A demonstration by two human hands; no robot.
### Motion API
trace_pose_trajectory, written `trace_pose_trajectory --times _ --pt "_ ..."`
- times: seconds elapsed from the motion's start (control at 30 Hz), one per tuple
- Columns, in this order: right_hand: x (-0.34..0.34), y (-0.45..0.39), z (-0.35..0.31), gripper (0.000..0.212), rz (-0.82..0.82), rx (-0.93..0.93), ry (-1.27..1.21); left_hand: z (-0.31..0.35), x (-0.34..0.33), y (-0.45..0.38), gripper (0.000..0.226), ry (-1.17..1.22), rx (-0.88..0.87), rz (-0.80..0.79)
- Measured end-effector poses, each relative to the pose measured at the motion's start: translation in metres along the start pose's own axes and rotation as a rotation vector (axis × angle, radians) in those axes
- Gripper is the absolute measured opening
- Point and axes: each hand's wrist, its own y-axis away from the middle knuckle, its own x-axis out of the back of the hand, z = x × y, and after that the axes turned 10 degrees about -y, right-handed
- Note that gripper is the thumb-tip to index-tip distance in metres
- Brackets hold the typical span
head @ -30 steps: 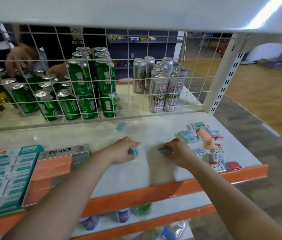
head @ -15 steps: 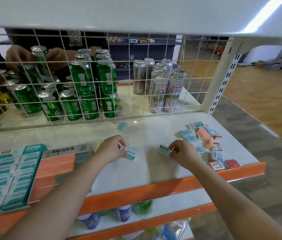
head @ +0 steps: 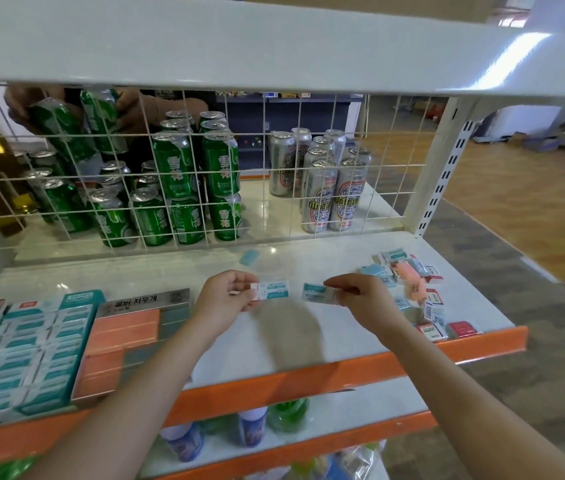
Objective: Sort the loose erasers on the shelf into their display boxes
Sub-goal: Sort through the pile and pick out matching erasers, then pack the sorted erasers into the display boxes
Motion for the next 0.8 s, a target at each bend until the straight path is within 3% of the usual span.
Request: trace_pose_trajectory --times 0.3,0.6,0.8 --pt "-0.008 0.006 0.001 0.031 -0.028 -0.002 0.039 -0.007 -0.001 0.013 0.025 -0.064 -0.013 -0.03" --pt "-0.015 0.006 0.022 0.033 -0.017 -0.001 0.364 -0.016 0.001 0.014 0.018 -0.165 0.002 0.018" --pt "-0.025 0.003 0.025 0.032 -0.119 -0.004 0.45 -0.022 0.0 0.016 0.018 -0.186 0.035 0.037"
